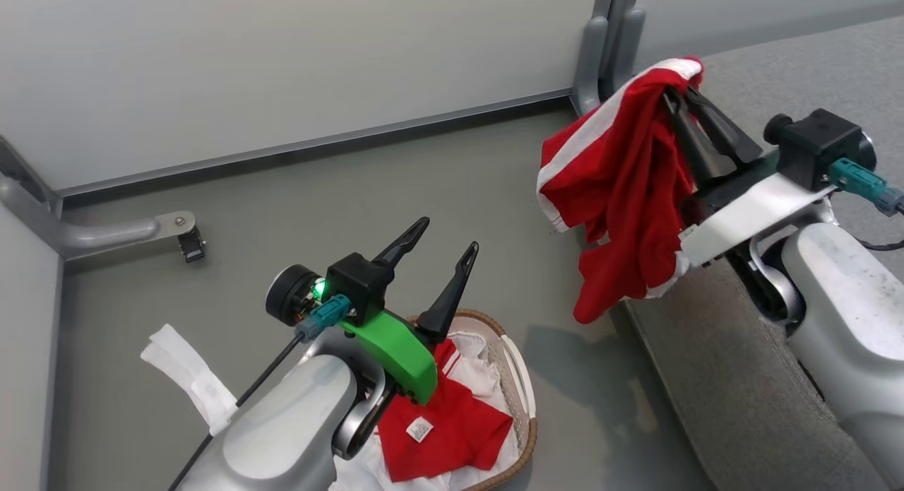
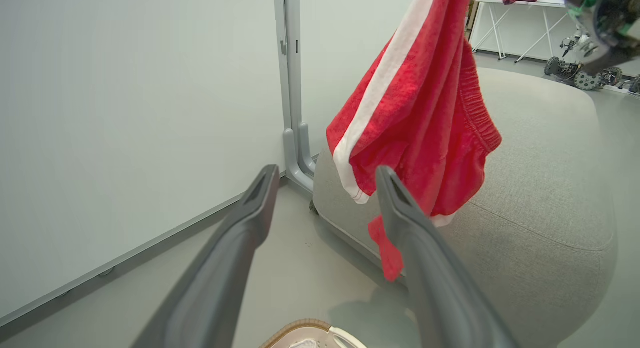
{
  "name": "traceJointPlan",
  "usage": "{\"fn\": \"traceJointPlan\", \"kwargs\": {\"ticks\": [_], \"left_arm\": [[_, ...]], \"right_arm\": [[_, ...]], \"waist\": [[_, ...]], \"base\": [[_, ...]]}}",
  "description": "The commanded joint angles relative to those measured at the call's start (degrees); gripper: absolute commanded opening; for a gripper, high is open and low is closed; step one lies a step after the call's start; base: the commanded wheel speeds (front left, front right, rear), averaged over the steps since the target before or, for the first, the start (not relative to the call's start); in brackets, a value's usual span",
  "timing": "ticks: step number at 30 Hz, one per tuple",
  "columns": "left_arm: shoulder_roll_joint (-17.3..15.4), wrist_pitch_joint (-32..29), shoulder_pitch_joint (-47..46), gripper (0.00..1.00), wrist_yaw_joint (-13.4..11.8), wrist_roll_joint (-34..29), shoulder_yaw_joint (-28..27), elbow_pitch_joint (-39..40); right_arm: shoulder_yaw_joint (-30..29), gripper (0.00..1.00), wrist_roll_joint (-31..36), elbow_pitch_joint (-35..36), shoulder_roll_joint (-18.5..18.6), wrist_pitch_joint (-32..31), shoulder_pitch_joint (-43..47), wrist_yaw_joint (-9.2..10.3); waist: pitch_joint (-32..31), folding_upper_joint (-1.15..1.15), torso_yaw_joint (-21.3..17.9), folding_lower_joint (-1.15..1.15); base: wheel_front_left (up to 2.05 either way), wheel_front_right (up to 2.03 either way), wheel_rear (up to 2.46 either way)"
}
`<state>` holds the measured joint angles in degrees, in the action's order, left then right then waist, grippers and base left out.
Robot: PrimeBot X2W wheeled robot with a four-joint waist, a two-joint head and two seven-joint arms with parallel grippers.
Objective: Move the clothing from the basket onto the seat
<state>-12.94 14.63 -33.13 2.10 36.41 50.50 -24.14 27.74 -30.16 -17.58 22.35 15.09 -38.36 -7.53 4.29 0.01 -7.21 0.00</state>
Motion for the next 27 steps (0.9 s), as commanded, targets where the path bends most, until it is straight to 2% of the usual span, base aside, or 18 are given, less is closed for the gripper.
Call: {"fn": "traceJointPlan", "kwargs": {"ticks": [1, 8, 16, 27], "left_arm": [[0.45, 0.22, 1.08, 1.00, 0.31, -0.58, 0.26, -0.25], [2.31, 0.61, 0.58, 1.00, 0.37, -2.70, 0.36, -0.58], [3.06, 0.58, -0.19, 1.00, 0.88, -4.20, 0.29, -1.00], [3.74, 0.53, -0.01, 1.00, 1.45, -6.02, 0.72, -1.42]], "right_arm": [[-1.13, 0.00, 0.38, 0.57, 0.72, 0.12, 1.13, 0.07], [-5.69, 0.00, 1.24, 3.11, 2.56, 0.12, 4.16, 0.08], [-9.73, 0.00, 2.77, 6.50, 2.38, 0.12, 7.38, 0.08], [-12.15, 0.00, 3.22, 7.25, 1.54, 0.12, 9.87, 0.08]], "waist": [[0.74, -0.01, -1.80, 0.00], [2.55, -0.01, -6.62, 0.00], [4.79, -0.01, -11.71, 0.00], [6.55, -0.01, -14.44, 0.00]], "base": [[0.00, 0.00, 0.00], [0.00, 0.00, 0.00], [0.00, 0.00, 0.00], [0.00, 0.00, 0.00]]}}
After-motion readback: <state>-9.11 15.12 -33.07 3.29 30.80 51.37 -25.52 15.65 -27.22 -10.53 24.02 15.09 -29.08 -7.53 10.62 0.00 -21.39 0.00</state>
